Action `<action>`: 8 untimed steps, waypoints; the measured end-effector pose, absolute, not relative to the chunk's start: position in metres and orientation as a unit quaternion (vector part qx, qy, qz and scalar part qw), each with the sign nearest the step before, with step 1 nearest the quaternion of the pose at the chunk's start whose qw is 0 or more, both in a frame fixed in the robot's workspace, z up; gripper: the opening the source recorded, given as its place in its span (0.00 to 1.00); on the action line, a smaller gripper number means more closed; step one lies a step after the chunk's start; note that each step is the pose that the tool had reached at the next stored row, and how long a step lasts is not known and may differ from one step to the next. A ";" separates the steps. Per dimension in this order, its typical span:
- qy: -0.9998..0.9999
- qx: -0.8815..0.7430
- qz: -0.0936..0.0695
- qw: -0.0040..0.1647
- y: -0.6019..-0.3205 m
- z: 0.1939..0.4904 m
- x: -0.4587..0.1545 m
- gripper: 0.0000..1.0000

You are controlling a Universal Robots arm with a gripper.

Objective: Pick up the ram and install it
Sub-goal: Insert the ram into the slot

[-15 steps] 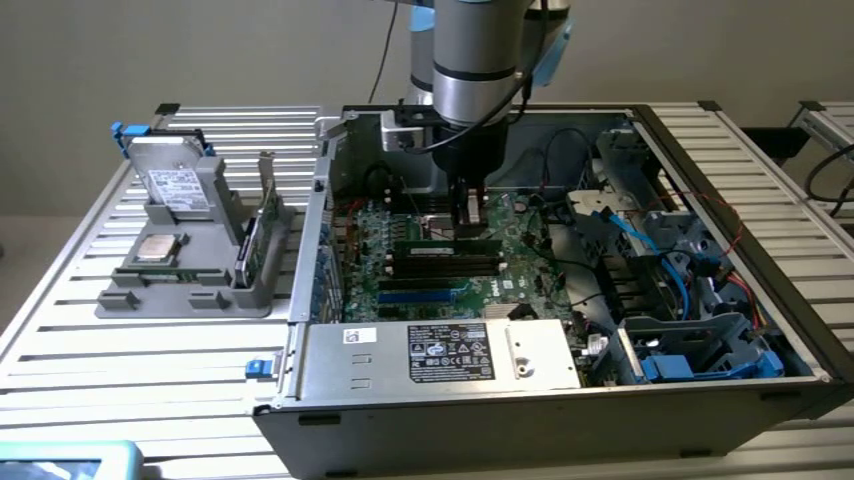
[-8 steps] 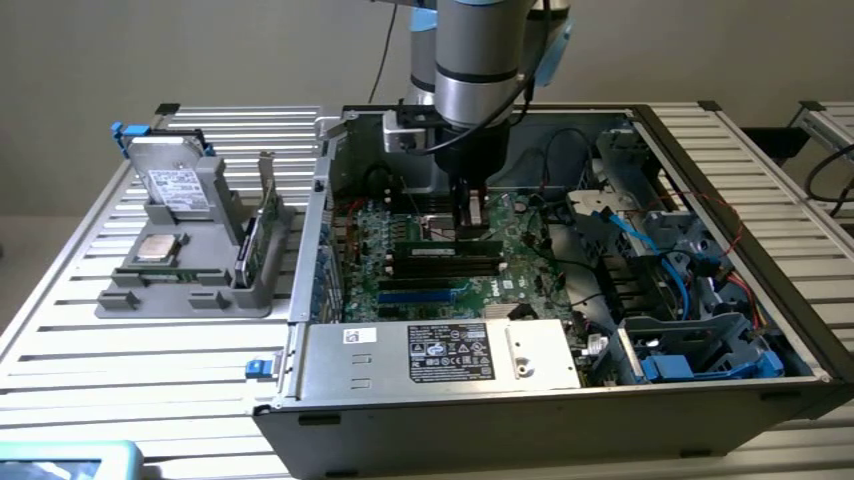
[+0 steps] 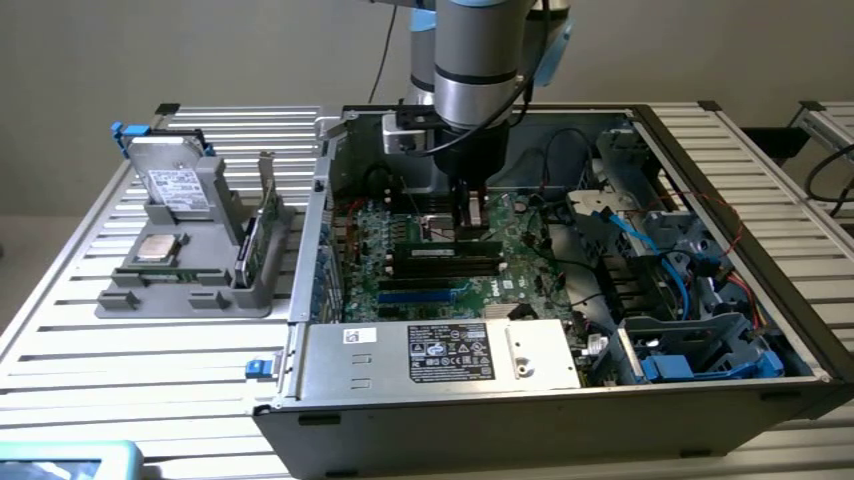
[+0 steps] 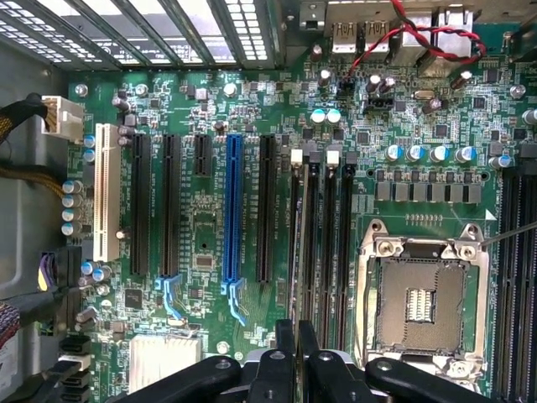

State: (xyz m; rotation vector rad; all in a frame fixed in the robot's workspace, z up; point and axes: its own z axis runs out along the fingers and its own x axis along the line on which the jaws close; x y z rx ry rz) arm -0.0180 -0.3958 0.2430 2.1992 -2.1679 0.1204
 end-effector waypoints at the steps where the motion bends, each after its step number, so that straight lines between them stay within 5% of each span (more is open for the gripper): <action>1: -0.701 0.711 0.039 0.025 -0.396 0.243 -0.019 0.13; 8: -0.701 0.712 0.046 0.019 -0.396 0.240 -0.021 0.13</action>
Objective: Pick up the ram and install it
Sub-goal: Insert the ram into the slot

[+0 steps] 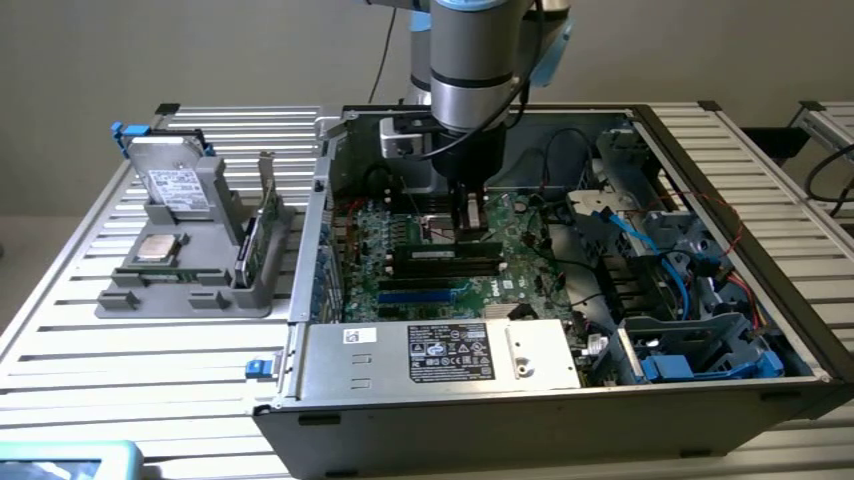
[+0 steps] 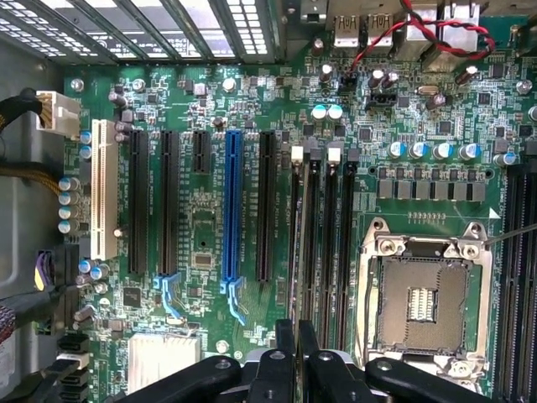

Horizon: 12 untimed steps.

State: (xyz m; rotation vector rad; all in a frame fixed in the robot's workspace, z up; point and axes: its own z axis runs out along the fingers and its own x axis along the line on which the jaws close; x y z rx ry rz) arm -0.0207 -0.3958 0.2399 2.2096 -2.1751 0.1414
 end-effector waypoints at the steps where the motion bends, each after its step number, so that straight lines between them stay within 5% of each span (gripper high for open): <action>1: -0.701 0.712 0.046 0.019 -0.396 0.240 -0.021 0.13; 12: -0.699 0.713 0.047 0.020 -0.396 0.236 -0.021 0.13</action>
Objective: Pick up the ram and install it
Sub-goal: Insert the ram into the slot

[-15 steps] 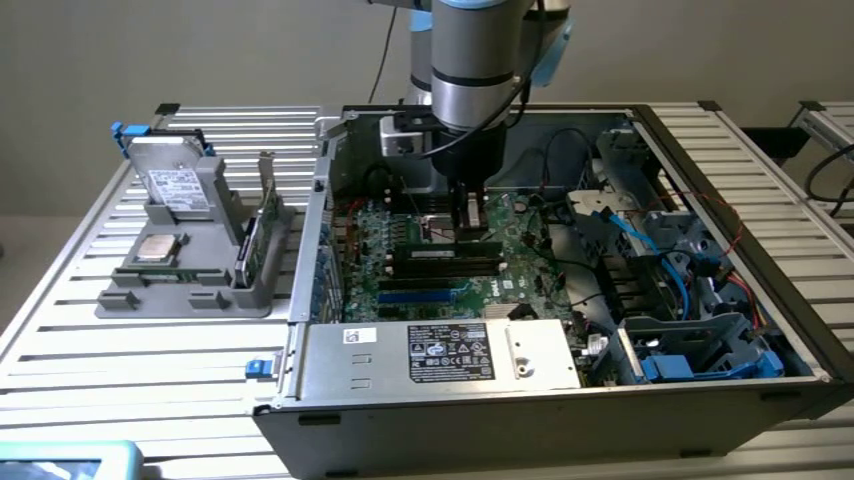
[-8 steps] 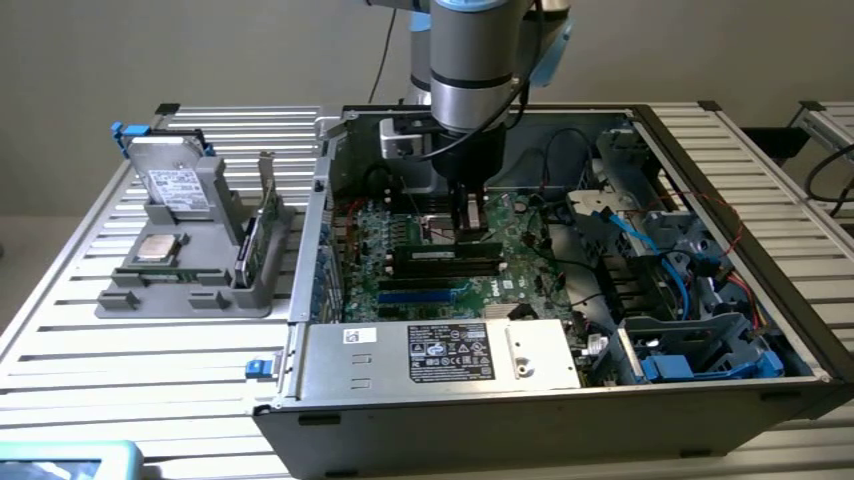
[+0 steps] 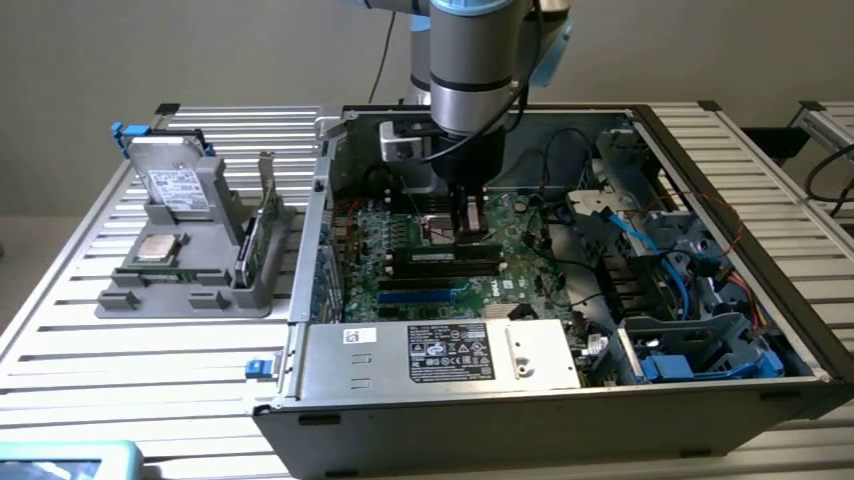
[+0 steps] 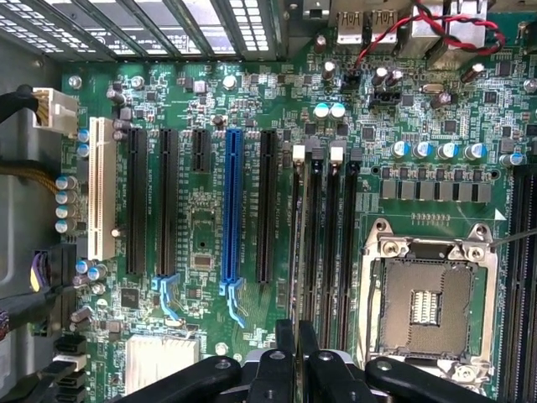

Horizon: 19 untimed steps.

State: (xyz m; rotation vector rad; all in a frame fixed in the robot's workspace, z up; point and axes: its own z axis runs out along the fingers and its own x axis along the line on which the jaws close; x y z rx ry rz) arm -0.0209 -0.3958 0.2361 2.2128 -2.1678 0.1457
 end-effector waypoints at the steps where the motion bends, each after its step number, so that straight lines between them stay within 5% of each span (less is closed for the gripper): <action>1: -0.699 0.714 0.047 0.020 -0.396 0.236 -0.021 0.13; 19: -0.697 0.715 0.049 0.022 -0.393 0.230 -0.022 0.13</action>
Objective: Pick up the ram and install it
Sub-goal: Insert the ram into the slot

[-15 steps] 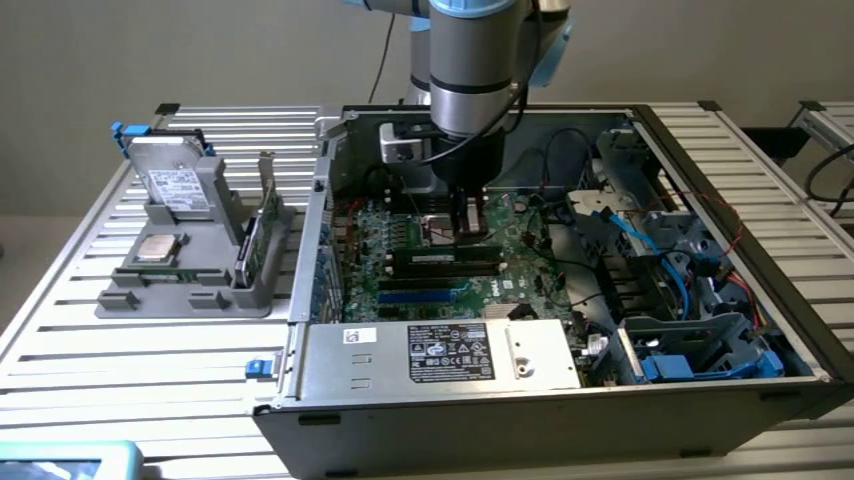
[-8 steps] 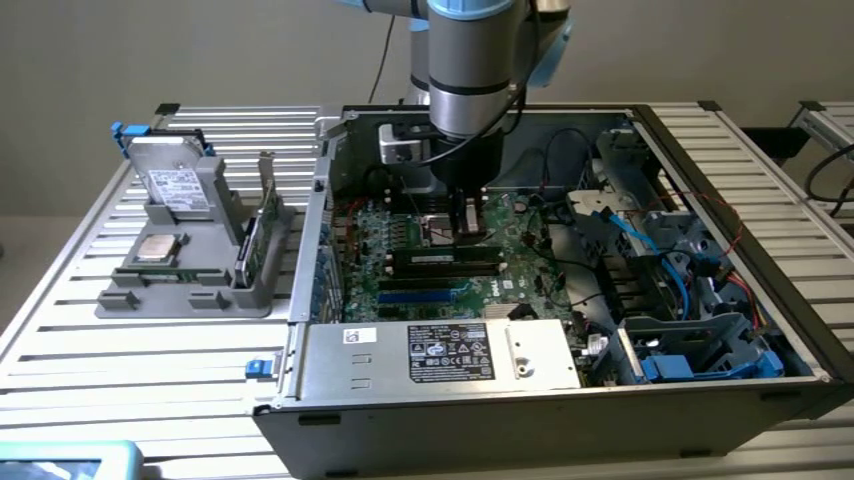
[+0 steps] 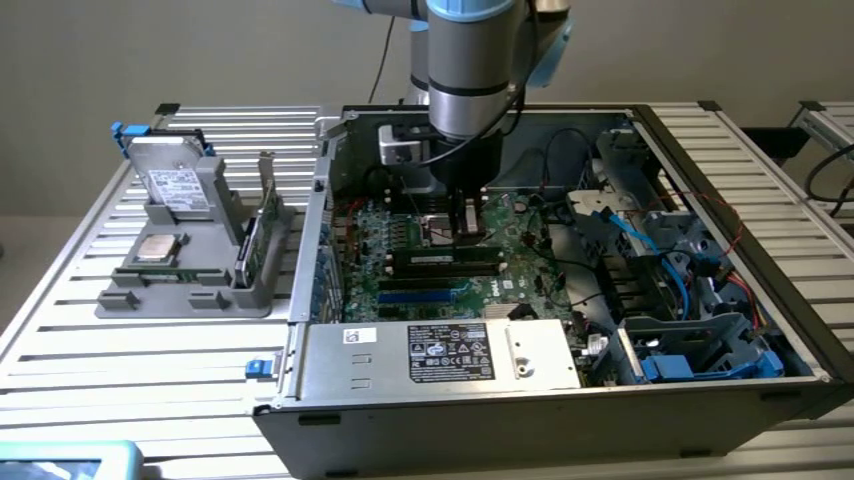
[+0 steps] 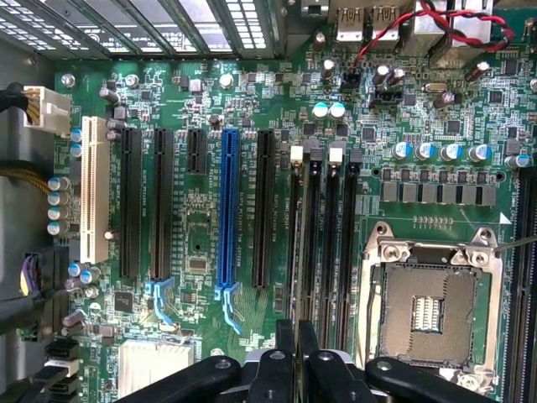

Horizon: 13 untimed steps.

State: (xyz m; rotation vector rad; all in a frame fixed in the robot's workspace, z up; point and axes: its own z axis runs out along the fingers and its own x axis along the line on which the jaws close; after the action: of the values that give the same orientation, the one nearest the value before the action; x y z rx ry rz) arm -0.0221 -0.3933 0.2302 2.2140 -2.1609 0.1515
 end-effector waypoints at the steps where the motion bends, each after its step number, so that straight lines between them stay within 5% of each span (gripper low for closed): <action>1: -0.697 0.715 0.049 0.022 -0.393 0.230 -0.022 0.13; 13: -0.695 0.717 0.049 0.022 -0.393 0.228 -0.022 0.13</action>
State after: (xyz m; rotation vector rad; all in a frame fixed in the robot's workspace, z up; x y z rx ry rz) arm -0.0220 -0.3925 0.2283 2.2208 -2.1527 0.1532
